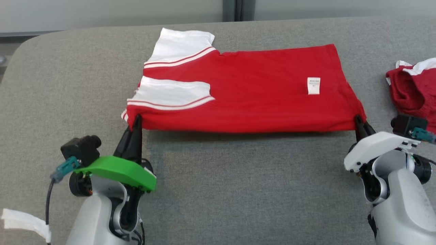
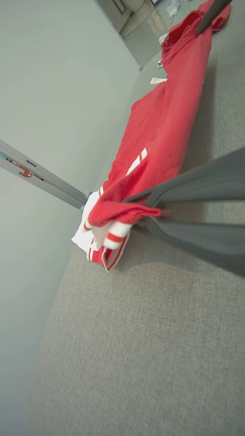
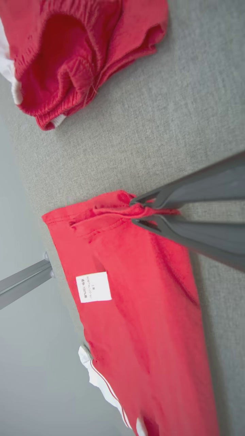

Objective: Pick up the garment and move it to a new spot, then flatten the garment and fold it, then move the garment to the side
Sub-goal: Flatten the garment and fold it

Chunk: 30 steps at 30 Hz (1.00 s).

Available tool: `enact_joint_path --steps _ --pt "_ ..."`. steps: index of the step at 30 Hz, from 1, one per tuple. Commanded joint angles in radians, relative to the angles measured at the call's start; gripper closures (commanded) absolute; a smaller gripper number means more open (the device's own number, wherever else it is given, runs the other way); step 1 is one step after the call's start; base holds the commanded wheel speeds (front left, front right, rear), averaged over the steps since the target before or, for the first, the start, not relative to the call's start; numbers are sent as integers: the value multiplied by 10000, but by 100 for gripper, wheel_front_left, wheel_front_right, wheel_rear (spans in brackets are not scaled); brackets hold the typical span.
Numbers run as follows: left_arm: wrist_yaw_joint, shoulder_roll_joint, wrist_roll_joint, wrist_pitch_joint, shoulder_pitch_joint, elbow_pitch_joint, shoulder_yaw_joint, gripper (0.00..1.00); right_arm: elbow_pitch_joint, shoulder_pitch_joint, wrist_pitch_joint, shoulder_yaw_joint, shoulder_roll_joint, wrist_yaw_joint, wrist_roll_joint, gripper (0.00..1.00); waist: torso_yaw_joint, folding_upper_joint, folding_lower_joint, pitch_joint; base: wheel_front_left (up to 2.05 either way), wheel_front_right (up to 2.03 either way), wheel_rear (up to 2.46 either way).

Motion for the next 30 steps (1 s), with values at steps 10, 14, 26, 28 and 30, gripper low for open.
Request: enact_joint_path --steps 10,14,26,28,30 --pt "620 167 -423 719 3239 -1920 -73 100 -2510 3215 1031 21 -35 -10 838 100 -178 0 0 -582 0 0 0" --pt "884 165 -510 753 3903 -2092 -7 100 -3067 4042 1024 74 -36 -12 1363 75 -259 0 0 -563 0 0 0" --pt "1207 643 -29 893 3651 -2073 -70 0 -3561 4220 730 19 -29 -10 1098 0 -673 0 0 -288 0 0 0" --pt "1151 1017 150 1061 3241 -2246 26 0 -3700 4022 773 9 -26 -10 981 0 -745 0 0 -195 0 0 0" --pt "1047 1493 413 1374 2626 -2442 32 0 -3851 3789 776 87 -26 -10 948 0 -819 0 0 -30 0 0 0"
